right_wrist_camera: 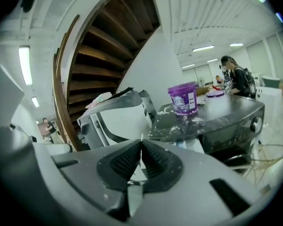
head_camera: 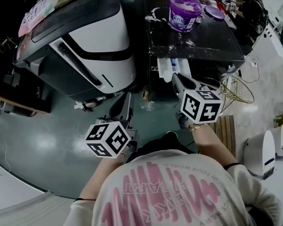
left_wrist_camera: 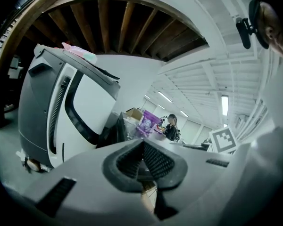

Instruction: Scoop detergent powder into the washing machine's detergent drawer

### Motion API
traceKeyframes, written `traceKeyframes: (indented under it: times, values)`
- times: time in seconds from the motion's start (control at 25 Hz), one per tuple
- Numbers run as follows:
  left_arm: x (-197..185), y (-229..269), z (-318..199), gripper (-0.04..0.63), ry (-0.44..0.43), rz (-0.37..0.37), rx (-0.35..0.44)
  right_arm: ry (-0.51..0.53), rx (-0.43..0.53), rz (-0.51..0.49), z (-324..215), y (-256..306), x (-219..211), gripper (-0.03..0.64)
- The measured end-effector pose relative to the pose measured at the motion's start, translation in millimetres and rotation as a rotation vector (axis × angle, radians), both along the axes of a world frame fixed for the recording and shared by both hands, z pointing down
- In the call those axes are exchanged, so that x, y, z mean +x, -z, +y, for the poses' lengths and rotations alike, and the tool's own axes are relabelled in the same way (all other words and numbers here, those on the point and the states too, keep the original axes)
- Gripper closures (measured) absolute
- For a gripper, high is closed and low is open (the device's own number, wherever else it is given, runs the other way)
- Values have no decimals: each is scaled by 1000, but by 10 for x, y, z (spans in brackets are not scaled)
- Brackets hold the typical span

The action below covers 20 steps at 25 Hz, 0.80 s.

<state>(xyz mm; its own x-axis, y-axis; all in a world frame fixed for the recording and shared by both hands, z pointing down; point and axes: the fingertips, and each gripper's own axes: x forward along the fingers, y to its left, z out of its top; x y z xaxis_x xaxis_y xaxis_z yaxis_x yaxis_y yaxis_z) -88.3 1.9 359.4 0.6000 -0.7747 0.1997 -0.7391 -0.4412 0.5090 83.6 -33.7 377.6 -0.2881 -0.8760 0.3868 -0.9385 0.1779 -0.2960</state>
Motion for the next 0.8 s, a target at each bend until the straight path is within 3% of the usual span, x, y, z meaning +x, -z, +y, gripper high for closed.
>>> traceKeyframes:
  times: [0.12, 0.28, 0.48, 0.8]
  values:
    - [0, 48, 12, 594, -23, -2, 17, -18, 19, -102, 74, 85, -98, 611]
    - [-10, 113, 10, 592, -36, -1, 44, -35, 83, -138, 145, 230, -222, 612]
    - [-66, 167, 30, 592, -39, -31, 79, -35, 163, -107, 265, 328, -402, 611]
    - [-142, 66, 124, 592, -54, -46, 86, -35, 125, -75, 416, 116, -521, 612]
